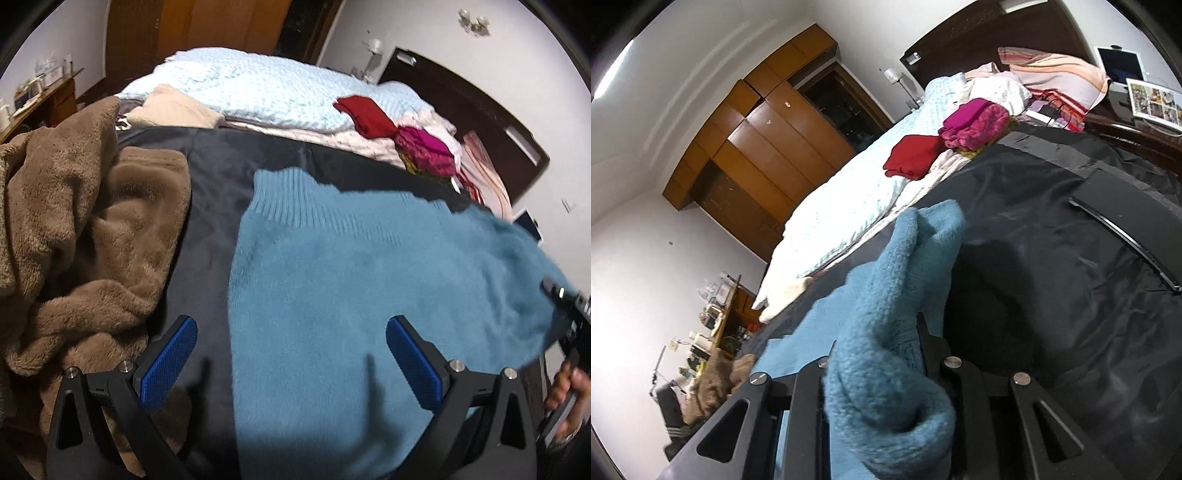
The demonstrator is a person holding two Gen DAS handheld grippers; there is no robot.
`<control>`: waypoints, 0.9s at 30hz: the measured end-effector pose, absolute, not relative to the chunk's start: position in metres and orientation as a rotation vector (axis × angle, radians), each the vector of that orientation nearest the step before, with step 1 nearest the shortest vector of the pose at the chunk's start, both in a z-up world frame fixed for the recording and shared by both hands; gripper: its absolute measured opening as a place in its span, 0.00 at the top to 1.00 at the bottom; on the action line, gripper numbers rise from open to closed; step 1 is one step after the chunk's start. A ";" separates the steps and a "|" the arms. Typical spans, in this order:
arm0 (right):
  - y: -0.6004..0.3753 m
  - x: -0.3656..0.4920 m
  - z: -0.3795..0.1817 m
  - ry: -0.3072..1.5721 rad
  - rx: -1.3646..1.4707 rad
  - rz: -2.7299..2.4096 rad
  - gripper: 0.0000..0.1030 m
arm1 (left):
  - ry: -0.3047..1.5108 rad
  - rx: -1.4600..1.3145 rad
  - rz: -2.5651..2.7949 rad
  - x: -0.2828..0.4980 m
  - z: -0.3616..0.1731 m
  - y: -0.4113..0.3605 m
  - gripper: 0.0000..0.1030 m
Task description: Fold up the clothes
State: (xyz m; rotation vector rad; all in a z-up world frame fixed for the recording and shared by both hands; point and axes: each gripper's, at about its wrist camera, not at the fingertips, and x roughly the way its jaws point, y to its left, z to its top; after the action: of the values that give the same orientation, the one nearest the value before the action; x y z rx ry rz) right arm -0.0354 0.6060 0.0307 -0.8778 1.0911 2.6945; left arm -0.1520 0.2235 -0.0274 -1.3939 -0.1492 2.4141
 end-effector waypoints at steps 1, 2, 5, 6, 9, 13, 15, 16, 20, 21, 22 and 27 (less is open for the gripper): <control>0.602 -0.037 0.034 1.106 -0.877 2.704 0.77 | -0.134 -1.407 2.410 -0.150 -0.030 0.221 0.00; 0.598 -0.040 0.037 1.122 -0.875 2.714 0.77 | -0.121 -1.419 2.406 -0.149 -0.032 0.219 0.00; 0.583 -0.047 0.045 1.161 -0.876 2.743 0.77 | -0.153 -1.457 2.396 -0.146 -0.039 0.204 0.00; 0.577 -0.051 0.047 1.169 -0.879 2.754 0.77 | -0.173 -1.465 2.390 -0.146 -0.040 0.198 0.00; 0.555 -0.062 0.054 1.214 -0.890 2.791 0.77 | -0.217 -1.444 2.380 -0.142 -0.034 0.185 0.00; 0.521 -0.075 0.063 1.278 -0.894 2.856 0.77 | -0.263 -1.404 2.384 -0.136 -0.023 0.167 0.00; 0.495 -0.083 0.066 1.293 -0.908 2.900 0.77 | -0.289 -1.383 2.389 -0.134 -0.017 0.159 0.00; 0.483 -0.086 0.066 1.298 -0.918 2.919 0.77 | -0.310 -1.375 2.384 -0.133 -0.016 0.154 0.00; 0.428 -0.095 0.050 1.260 -1.000 2.993 0.77 | -0.377 -1.355 2.366 -0.133 -0.010 0.142 0.00; 0.412 -0.097 0.042 1.227 -1.044 3.009 0.77 | -0.388 -1.351 2.362 -0.133 -0.009 0.140 0.00; 0.399 -0.099 0.034 1.200 -1.089 3.017 0.77 | -0.389 -1.350 2.361 -0.133 -0.008 0.139 0.00; 0.356 -0.096 0.002 1.028 -1.200 3.059 0.77 | -0.399 -1.348 2.341 -0.134 -0.008 0.145 0.00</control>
State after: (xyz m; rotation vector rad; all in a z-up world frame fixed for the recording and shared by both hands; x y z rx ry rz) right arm -0.0957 0.3562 0.0021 -1.2000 1.0284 3.0588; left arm -0.1341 0.1447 -0.0080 -1.3479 -0.3986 2.3414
